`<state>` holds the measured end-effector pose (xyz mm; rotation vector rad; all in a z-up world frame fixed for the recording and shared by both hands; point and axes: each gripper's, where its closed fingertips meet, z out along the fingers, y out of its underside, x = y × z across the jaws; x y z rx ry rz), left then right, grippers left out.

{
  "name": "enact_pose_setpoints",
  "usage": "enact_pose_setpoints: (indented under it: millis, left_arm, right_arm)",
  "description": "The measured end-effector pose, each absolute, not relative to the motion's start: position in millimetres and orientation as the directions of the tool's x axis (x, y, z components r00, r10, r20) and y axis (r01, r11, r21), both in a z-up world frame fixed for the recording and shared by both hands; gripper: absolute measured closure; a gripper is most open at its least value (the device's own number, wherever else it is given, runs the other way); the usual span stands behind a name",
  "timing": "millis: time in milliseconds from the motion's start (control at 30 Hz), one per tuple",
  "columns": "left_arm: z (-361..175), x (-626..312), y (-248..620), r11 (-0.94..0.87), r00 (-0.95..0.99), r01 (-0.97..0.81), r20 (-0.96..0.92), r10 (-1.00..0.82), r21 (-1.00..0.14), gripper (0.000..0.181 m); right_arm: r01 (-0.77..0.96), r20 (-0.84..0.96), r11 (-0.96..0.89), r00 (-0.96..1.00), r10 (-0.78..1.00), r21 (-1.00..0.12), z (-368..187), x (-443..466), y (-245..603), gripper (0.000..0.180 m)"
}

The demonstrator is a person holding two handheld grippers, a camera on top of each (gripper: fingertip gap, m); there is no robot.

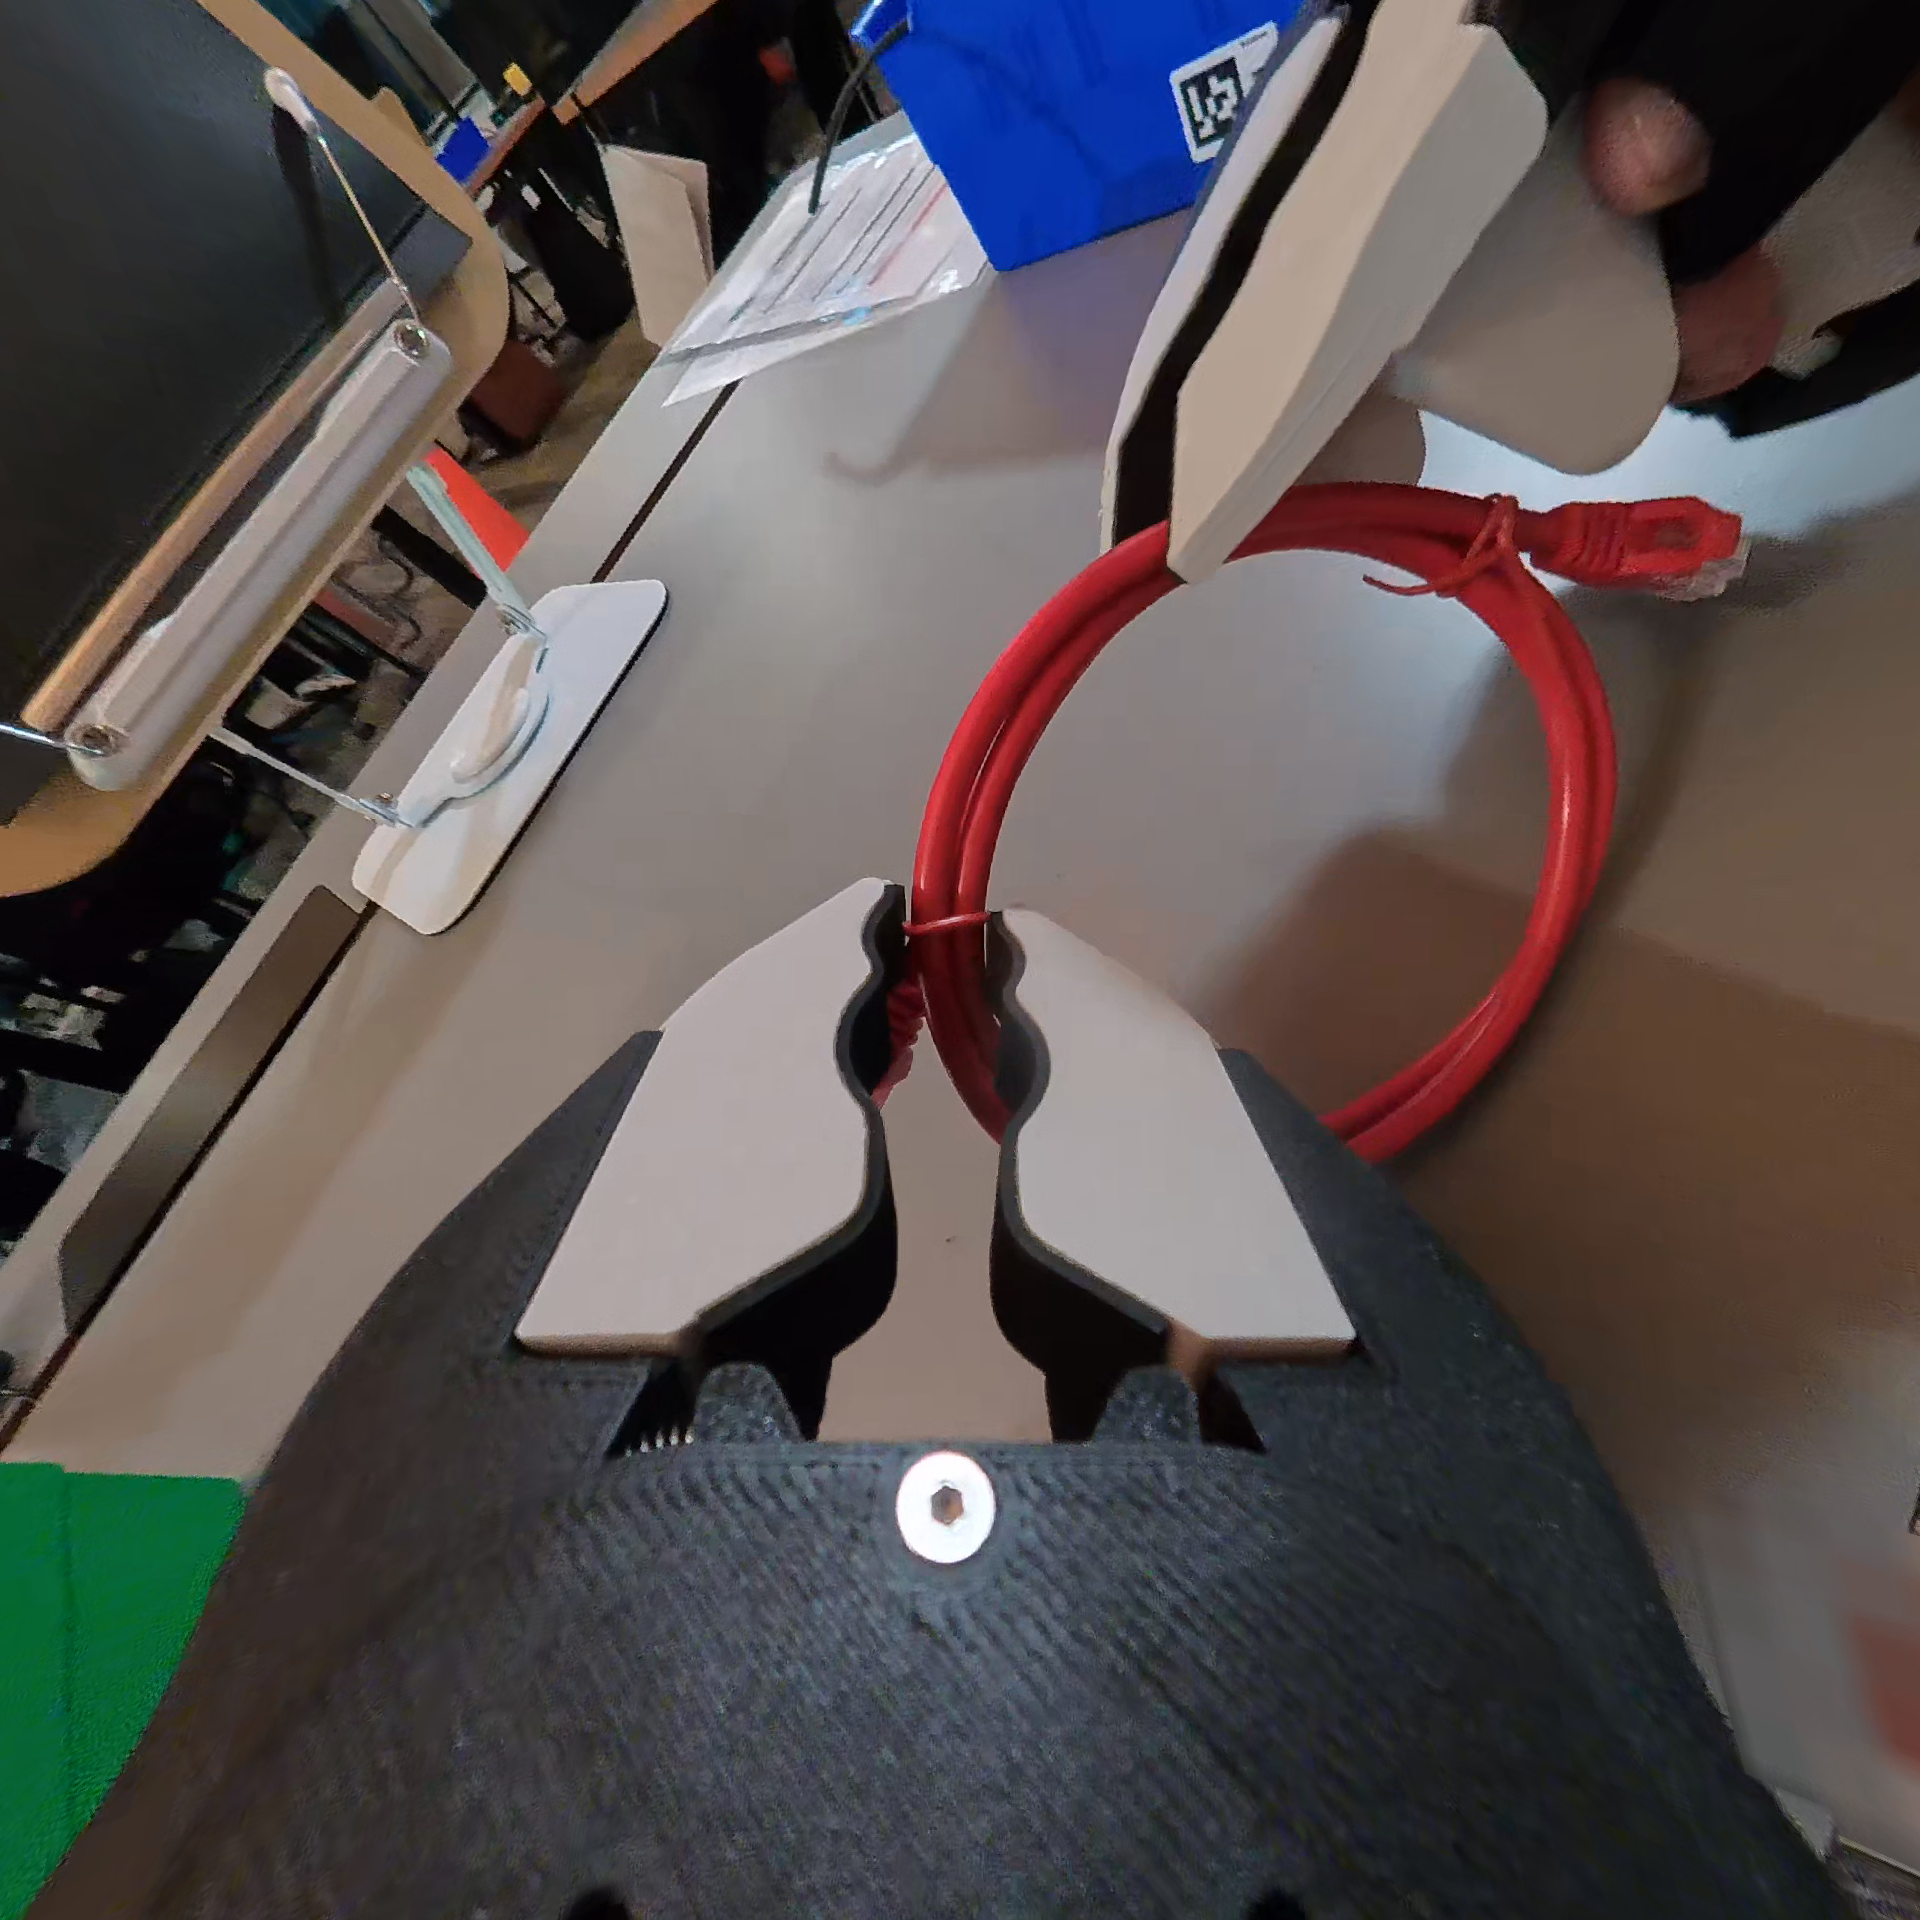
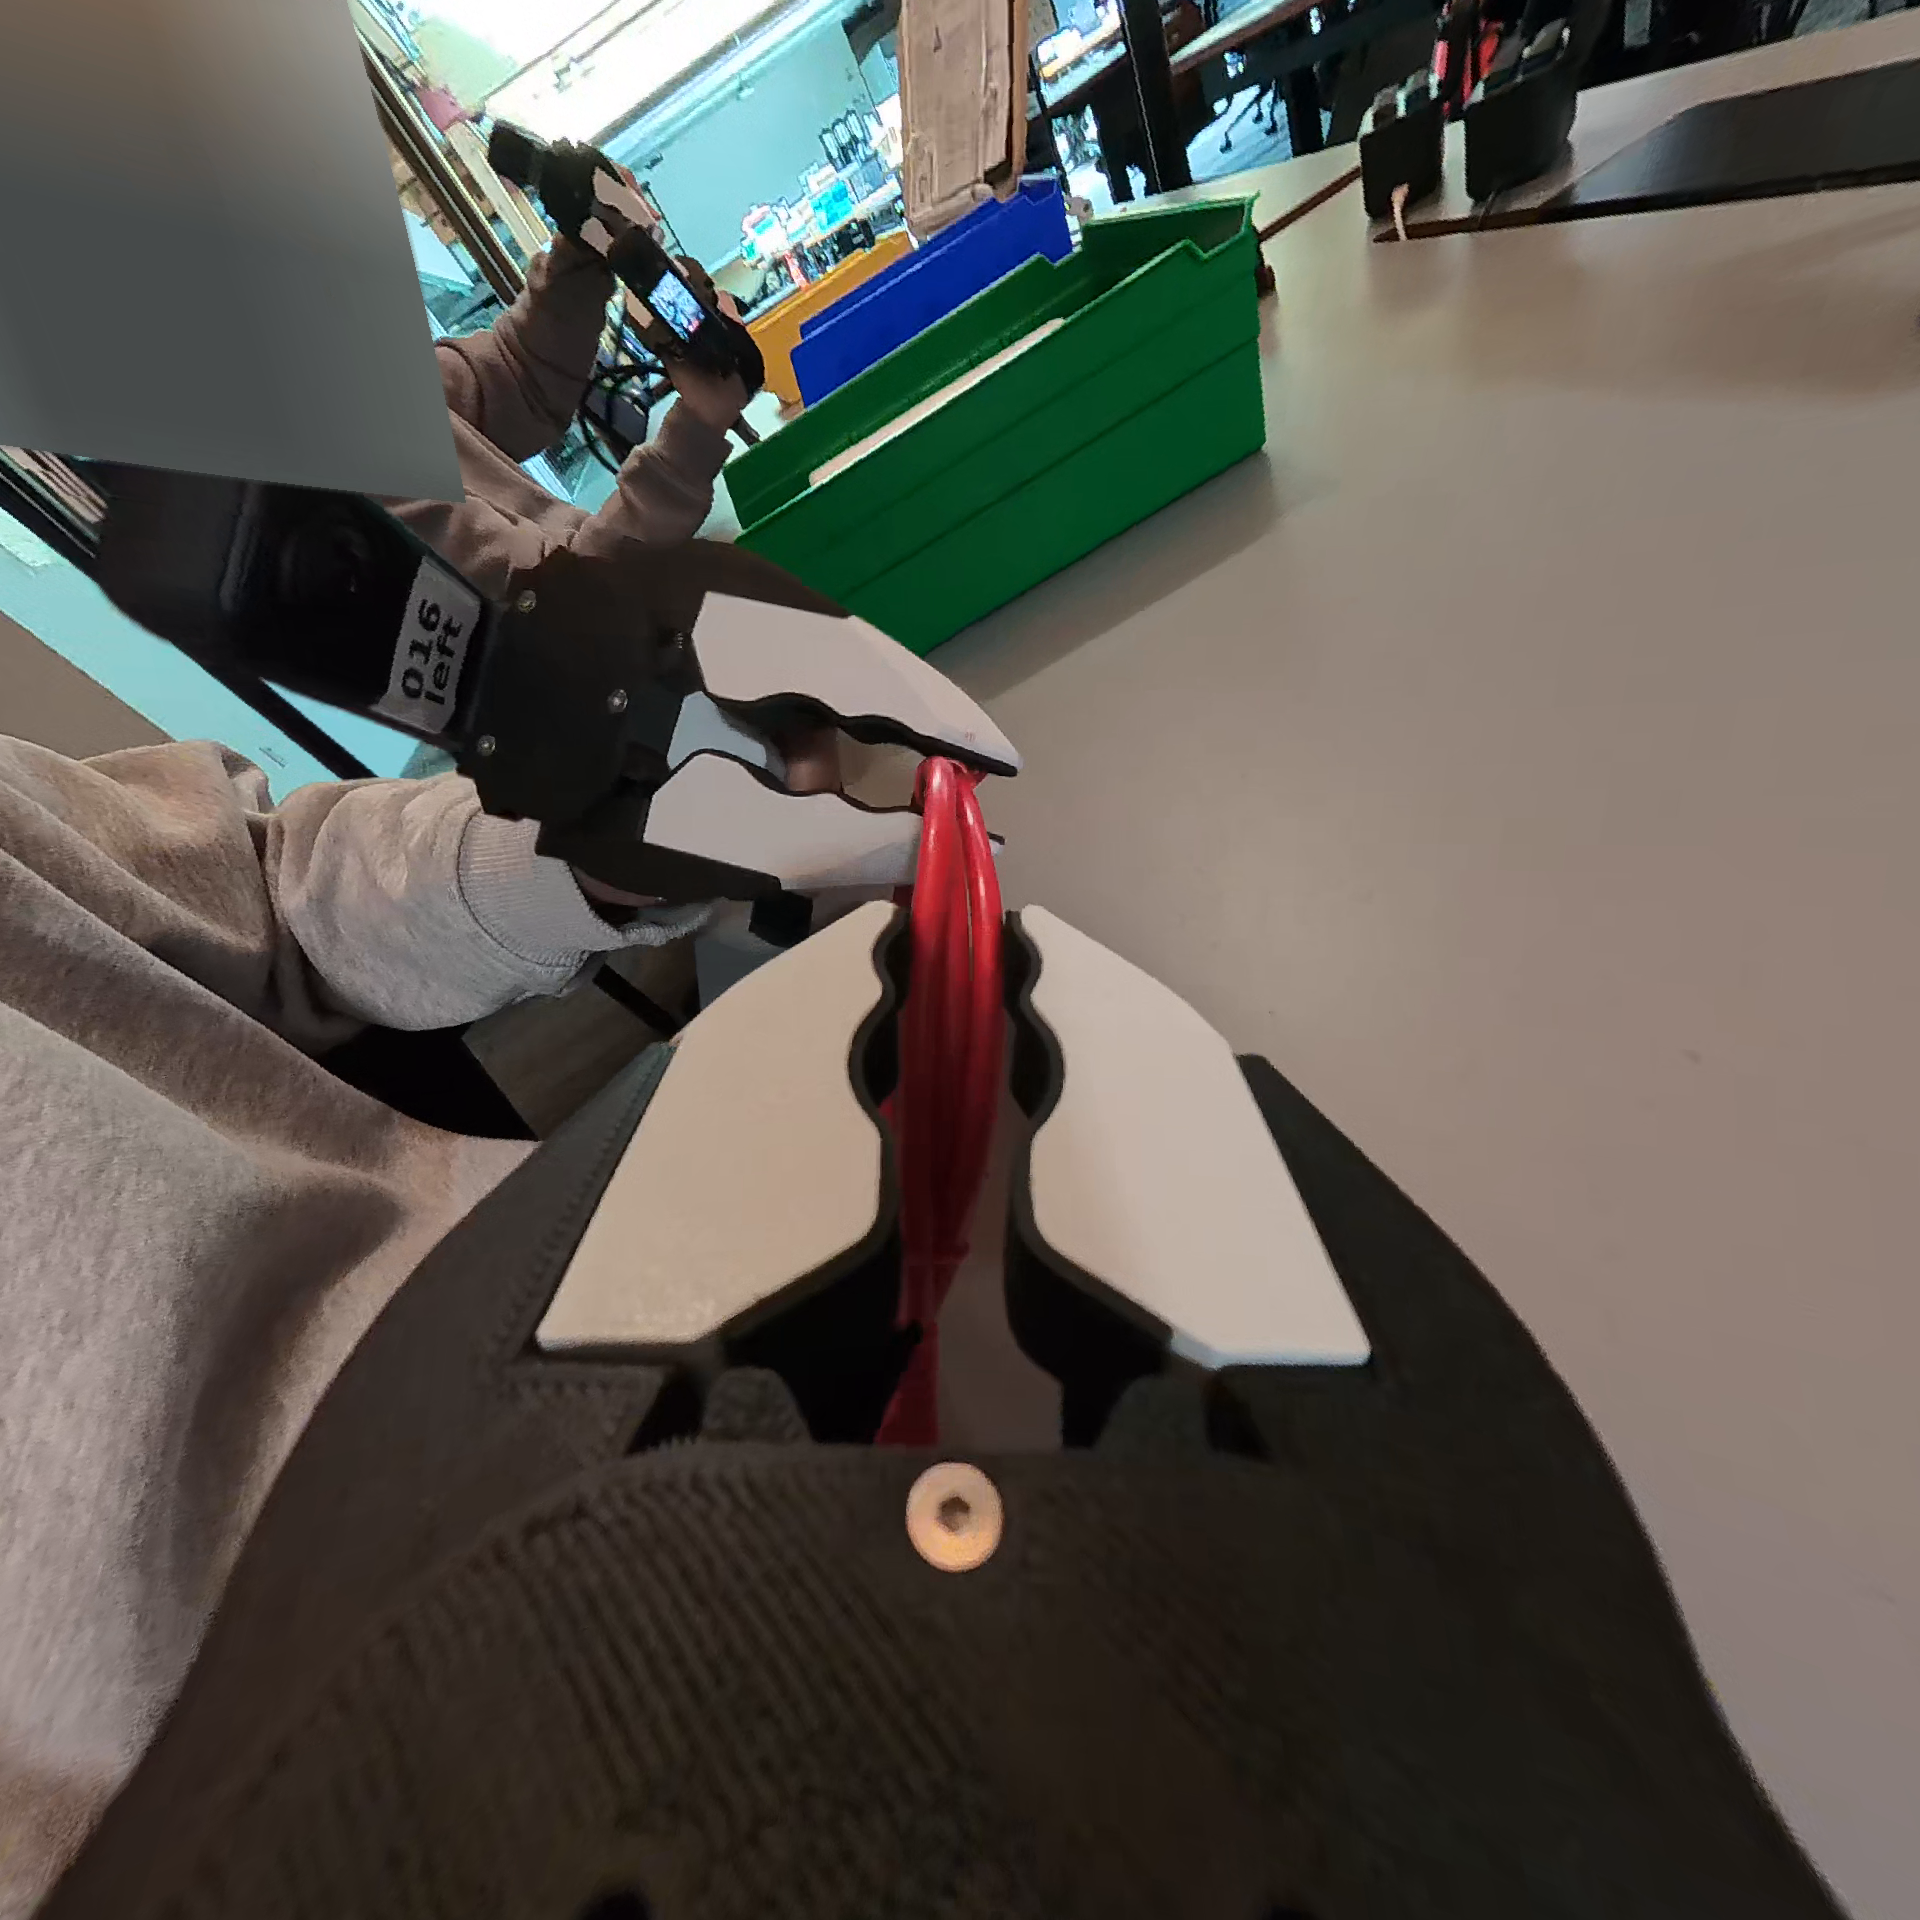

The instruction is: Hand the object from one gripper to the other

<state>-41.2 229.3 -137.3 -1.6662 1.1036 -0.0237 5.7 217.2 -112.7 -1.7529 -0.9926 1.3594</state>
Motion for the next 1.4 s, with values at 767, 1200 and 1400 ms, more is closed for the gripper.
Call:
enact_pose_setpoints:
  millis: [767,1200,1400]
  left_arm:
    - [-130.7,-69.1,246.8,-0.603,0.508,0.292,0.655,-0.560,-0.742,0.168]
    - [-132.9,-40.6,231.0,-0.687,0.372,0.348,0.766,-0.524,-0.638,0.168]
    - [-136.8,-24.5,221.7,-0.721,0.322,0.311,0.782,-0.533,-0.620,0.166]
  right_arm:
    - [-0.195,-0.602,-0.598,-0.044,0.797,-0.777,-74.8,23.3,234.0,0.138]
    - [-0.100,-0.205,-0.223,-0.164,0.965,-0.970,-69.5,-16.4,161.2,0.169]
    - [-0.105,-0.209,-0.230,-0.183,0.961,-0.967,-58.7,-9.7,158.5,0.172]
